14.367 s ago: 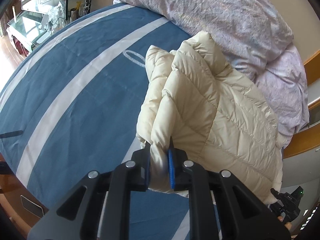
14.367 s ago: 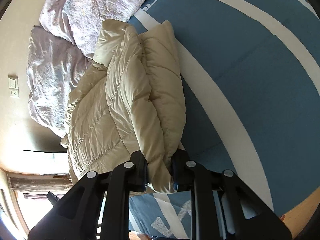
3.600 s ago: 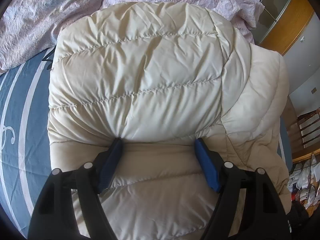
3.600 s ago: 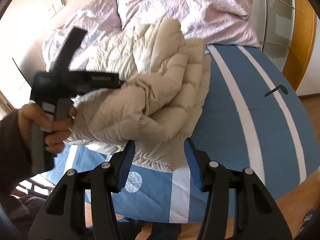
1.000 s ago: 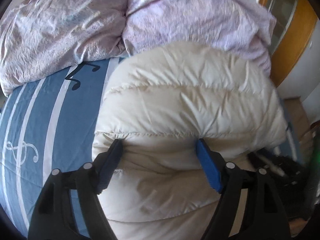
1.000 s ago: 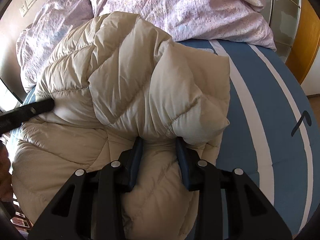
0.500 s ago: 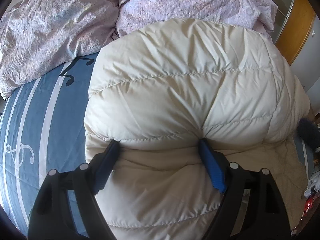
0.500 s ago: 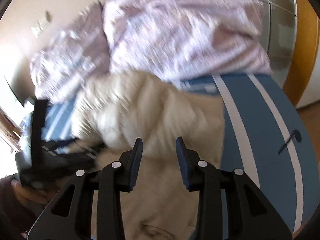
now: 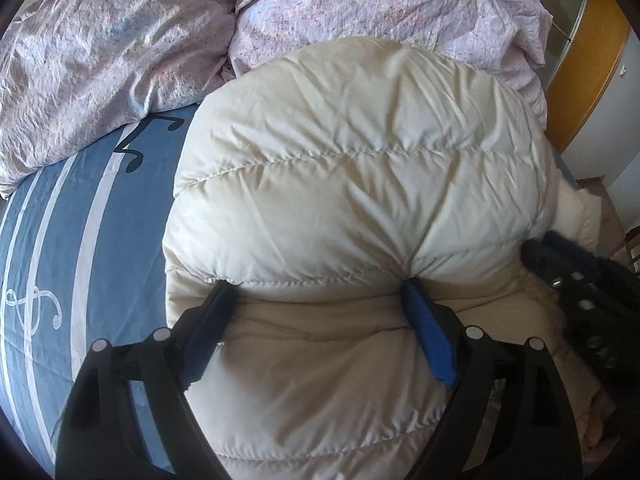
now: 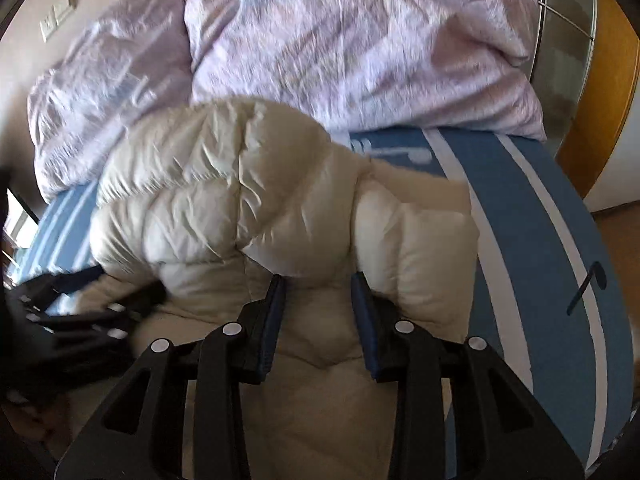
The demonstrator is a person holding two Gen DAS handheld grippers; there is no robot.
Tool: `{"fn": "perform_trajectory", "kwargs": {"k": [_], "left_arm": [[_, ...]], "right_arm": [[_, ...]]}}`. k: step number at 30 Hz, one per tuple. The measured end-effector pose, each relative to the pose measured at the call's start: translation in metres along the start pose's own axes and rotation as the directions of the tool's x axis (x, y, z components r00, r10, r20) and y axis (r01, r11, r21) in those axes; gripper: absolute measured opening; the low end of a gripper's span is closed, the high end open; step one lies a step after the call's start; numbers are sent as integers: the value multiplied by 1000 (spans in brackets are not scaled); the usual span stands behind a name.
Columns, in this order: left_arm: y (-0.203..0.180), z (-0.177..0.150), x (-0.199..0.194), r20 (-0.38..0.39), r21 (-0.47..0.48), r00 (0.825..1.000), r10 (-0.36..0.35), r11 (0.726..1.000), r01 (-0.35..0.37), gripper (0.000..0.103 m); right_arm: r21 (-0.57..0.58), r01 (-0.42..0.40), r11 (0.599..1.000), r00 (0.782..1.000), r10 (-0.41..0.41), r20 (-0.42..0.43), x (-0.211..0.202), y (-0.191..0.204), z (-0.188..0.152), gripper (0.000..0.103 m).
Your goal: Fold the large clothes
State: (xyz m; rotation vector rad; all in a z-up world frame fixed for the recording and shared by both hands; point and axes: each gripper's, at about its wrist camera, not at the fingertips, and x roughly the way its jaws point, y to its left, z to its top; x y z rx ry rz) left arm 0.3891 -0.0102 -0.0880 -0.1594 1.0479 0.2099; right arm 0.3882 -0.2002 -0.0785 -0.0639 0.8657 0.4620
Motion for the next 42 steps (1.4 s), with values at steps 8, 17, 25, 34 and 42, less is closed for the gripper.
{"fn": "perform_trajectory", "kwargs": {"k": [8,17,25,34,42], "left_arm": [[-1,1,6,18,4,1000,0,1000,0,93],[-7,-2,12,68,23,998,7,1000,-8,100],[-8,-6,15,103,31,995,16,999,-19,101],[-10,-9,17,121,32,992,32,999,-36,101],[-12,-12,17,129,33,991,38,999,-42,101]], "right_arm": [[14,-27,1000,1000,27,0,17,-8,-7,36],[-3,-27,1000,997,27,75,19,-5,-17,36],[-33,5,999,991,0,136,20,-1,-23,37],[-31,-1,1000,990,5,139,23,-1,-24,37],[-33,2,999,990,2,139,24,-1,-23,37]]}}
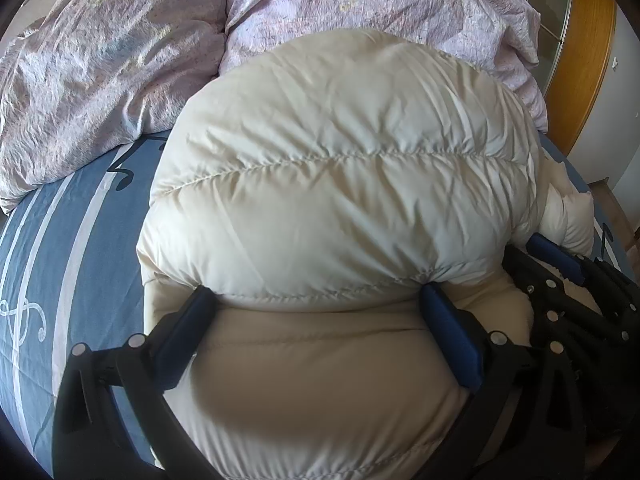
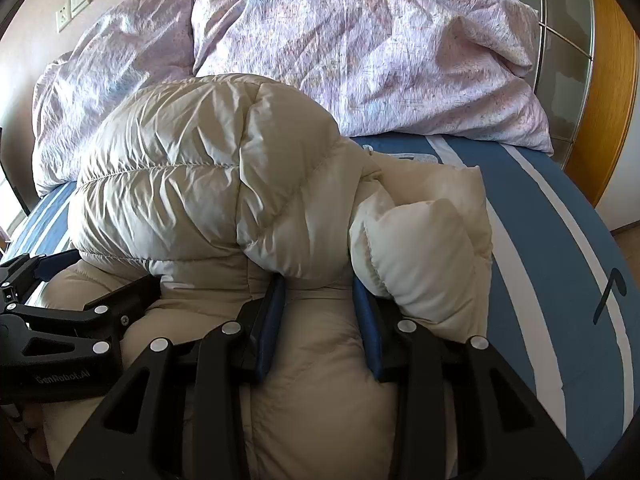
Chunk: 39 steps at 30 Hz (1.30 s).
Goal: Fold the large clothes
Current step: 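Close both tools on the edge of the flat cream jacket, then lift the jacket edge with both tools and roll it over the bundle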
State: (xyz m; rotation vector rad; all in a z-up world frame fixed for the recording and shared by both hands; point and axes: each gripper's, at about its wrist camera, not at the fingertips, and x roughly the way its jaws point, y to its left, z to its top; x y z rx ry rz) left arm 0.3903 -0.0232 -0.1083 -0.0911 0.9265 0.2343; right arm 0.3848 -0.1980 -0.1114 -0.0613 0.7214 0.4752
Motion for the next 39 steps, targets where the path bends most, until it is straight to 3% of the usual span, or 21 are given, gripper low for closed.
{"fn": "perform_trajectory", "kwargs": {"k": [39], "left_arm": [[-2,0,2,8,8,1000,21,1000,-21,101]], "right_arm": [[21,-17,1000,1000,17,-12,7,-2,-2,37]]}}
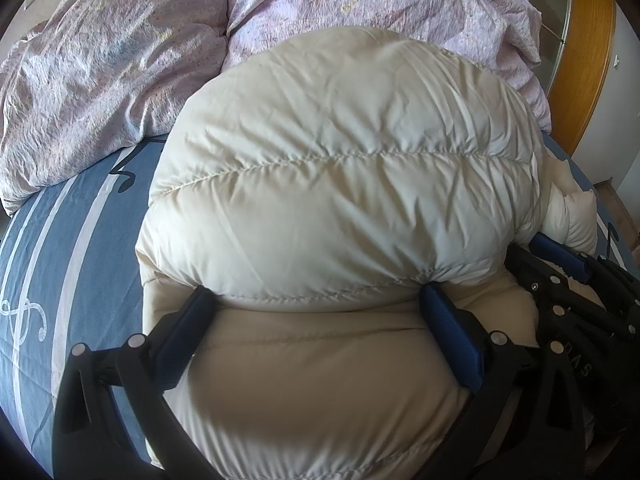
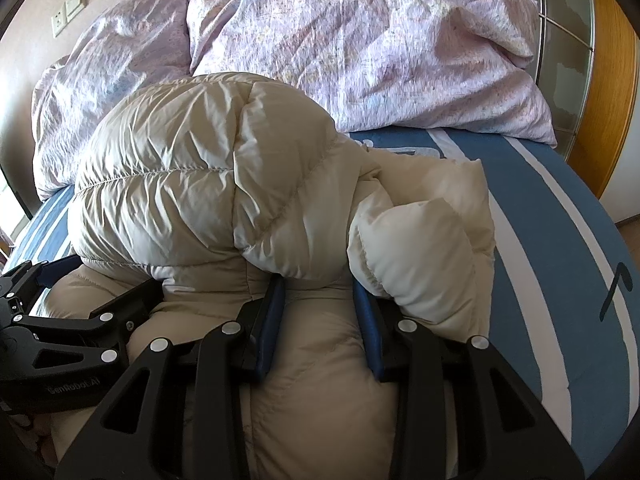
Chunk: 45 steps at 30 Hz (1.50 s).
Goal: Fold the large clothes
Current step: 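Lift the jacket edge with both tools and roll it over the bundle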
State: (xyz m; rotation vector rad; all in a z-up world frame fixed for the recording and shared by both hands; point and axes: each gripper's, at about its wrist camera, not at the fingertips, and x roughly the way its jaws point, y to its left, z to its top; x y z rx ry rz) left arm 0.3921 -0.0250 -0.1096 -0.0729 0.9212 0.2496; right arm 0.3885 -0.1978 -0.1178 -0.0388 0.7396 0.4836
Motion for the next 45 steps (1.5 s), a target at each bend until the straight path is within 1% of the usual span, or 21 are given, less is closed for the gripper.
{"fn": "perform_trajectory", "kwargs": {"k": [4,6,7,10,12,13,14,15,16,17,19,21,26,30,36,38,40,42,43,44,45], "left_arm": [[-2,4,0,-30,9,1000,5,1000,-5,101],[-1,6,-5,-51,20,999,4,1000,-3,101],[1,8,-10,-56,19,998,-2,1000,3,98],[17,9,-31,-37,-26,999,-37,999,36,97],[30,9,-41,-24,-45,999,-42,998,41,97],[39,9,-45,-19,-53,999,-39,998,38,97],[47,9,-49,-16,-62,999,-35,998,34,97],[53,9,-51,-16,-69,999,-35,997,34,97],[61,10,-52,-22,-81,999,-40,996,38,97],[68,10,-52,-31,-92,999,-45,995,42,97],[76,8,-52,-49,-108,998,-49,993,43,97],[81,4,-50,-69,-124,996,-60,991,51,97],[84,-6,-44,-106,-152,989,-104,985,88,98],[80,-12,-35,-134,-164,982,-136,980,113,98],[78,-15,-27,-151,-190,974,-170,972,140,98],[77,-15,-26,-153,-191,973,-175,971,145,99],[77,-16,-24,-156,-192,970,-184,969,153,99],[78,-16,-23,-160,-202,967,-199,965,165,98],[79,-16,-23,-160,-208,965,-205,963,170,98],[81,-16,-22,-161,-216,964,-214,960,177,98],[83,-15,-22,-160,-223,962,-220,958,183,98]], "right_arm": [[-7,8,1000,1000,-9,-11,0,2,1,37],[-13,5,1000,999,-5,-41,-2,2,5,37],[-7,1,1000,998,-2,-55,-3,2,7,37],[47,-19,999,995,24,-101,-16,-5,13,37],[106,-35,994,994,45,-95,-34,-15,17,38],[129,-41,991,995,53,-90,-39,-19,18,40],[163,-49,985,995,63,-83,-48,-25,18,51],[186,-54,981,995,70,-78,-52,-28,19,58],[217,-67,974,994,84,-69,-59,-34,19,69],[245,-74,967,993,93,-66,-65,-38,20,77],[287,-77,955,991,104,-79,-69,-45,20,85],[331,-93,939,986,133,-102,-68,-52,20,89],[472,-90,877,961,200,-189,-56,-74,7,92],[543,-97,834,926,275,-258,-39,-83,-8,93],[579,-116,807,896,336,-290,-21,-83,-19,101],[590,-129,797,889,356,-287,-16,-82,-22,102],[582,-139,801,889,360,-284,-15,-80,-20,102],[585,-173,792,879,393,-272,-12,-76,-20,102],[586,-185,789,877,401,-264,-12,-75,-20,100],[595,-212,775,867,430,-251,-10,-73,-21,85],[618,-238,749,852,467,-237,-7,-72,-24,78]]}}
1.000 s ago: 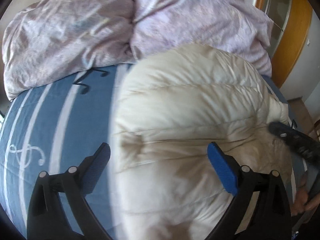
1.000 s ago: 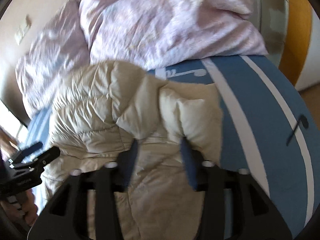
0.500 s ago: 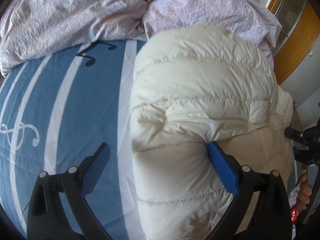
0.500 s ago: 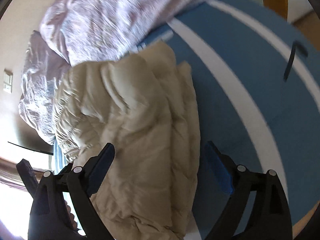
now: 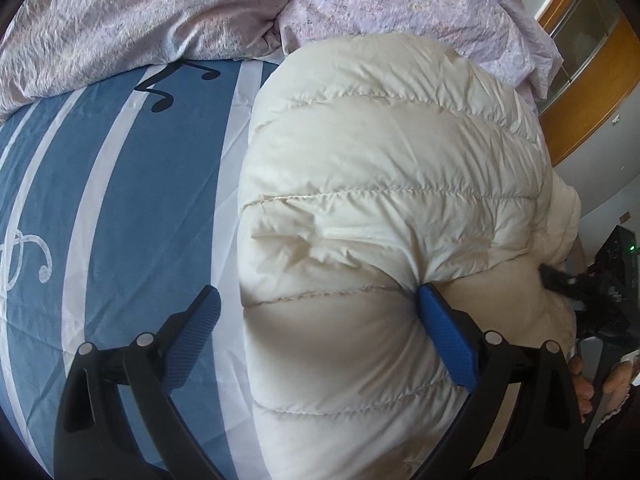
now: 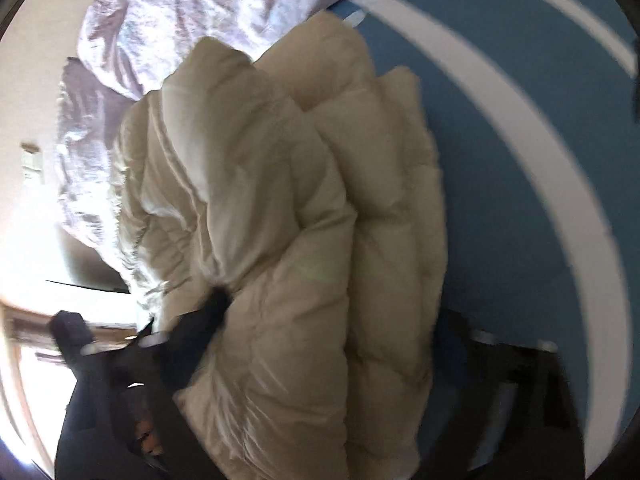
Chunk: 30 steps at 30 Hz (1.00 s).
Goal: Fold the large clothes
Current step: 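Lift the jacket edge with both tools and roll it over the bundle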
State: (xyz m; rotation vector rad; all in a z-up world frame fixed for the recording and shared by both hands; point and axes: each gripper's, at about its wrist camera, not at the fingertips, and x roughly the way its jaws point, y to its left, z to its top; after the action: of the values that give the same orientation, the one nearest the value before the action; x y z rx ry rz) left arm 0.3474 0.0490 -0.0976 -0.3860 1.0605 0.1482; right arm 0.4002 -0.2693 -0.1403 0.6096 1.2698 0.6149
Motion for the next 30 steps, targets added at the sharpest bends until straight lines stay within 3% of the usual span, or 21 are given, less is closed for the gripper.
{"fn": "perform_trajectory", "kwargs": {"k": [2,4,8,16,21,23,30], "left_arm": [[4,4,-2,-4,-15,1000,-24,1000,24,98],[9,7,-4,-11,-28,999,-49,998,48,98],[11,13,-9,-11,-36,997,-81,996,81,98],[21,22,-2,-33,-101,982,-184,978,180,97],[29,20,17,-66,-177,961,-268,951,253,94],[28,18,22,-69,-211,946,-317,931,296,84],[30,21,8,-28,-210,921,-388,903,374,45]], "right_arm": [[12,-53,999,999,53,7,3,0,1,53],[2,-74,997,997,74,30,0,3,1,40],[-3,-94,996,993,94,76,-9,3,1,26],[11,-99,995,991,98,94,-9,-2,-3,25],[26,-107,994,990,104,91,-11,-5,0,25],[33,-113,993,990,110,91,-13,-8,1,25],[29,-185,982,977,181,110,-23,-5,4,25]]}}
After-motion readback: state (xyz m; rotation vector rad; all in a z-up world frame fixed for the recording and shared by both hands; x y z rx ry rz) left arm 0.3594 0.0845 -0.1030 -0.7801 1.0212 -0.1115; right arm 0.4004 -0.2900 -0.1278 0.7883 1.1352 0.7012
